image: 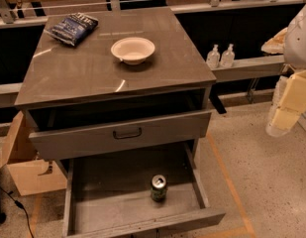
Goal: Pick green can from middle drawer and place on counter
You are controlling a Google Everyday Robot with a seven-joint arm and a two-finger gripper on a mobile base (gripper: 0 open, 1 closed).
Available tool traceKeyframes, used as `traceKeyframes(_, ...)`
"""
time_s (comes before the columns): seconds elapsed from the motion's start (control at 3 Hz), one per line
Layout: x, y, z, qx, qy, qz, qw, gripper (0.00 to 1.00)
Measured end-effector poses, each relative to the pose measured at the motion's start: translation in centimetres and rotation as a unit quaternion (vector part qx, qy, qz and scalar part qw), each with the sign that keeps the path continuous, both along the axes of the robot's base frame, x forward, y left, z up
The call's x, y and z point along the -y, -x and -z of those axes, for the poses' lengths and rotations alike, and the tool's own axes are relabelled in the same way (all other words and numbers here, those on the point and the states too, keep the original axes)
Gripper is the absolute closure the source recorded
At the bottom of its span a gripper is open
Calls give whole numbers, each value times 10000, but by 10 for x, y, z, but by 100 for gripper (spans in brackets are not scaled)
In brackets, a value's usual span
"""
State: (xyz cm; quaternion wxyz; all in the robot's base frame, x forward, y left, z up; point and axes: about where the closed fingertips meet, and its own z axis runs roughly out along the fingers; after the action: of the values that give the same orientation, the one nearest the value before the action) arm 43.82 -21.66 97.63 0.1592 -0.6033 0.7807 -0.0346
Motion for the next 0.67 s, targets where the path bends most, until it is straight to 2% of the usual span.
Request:
traceKeyframes(0.33, 0, 0, 0, 1, 0, 0, 10000, 0)
traceKeyframes(0.67, 0, 2, 14, 132, -237, 166, 9995, 0)
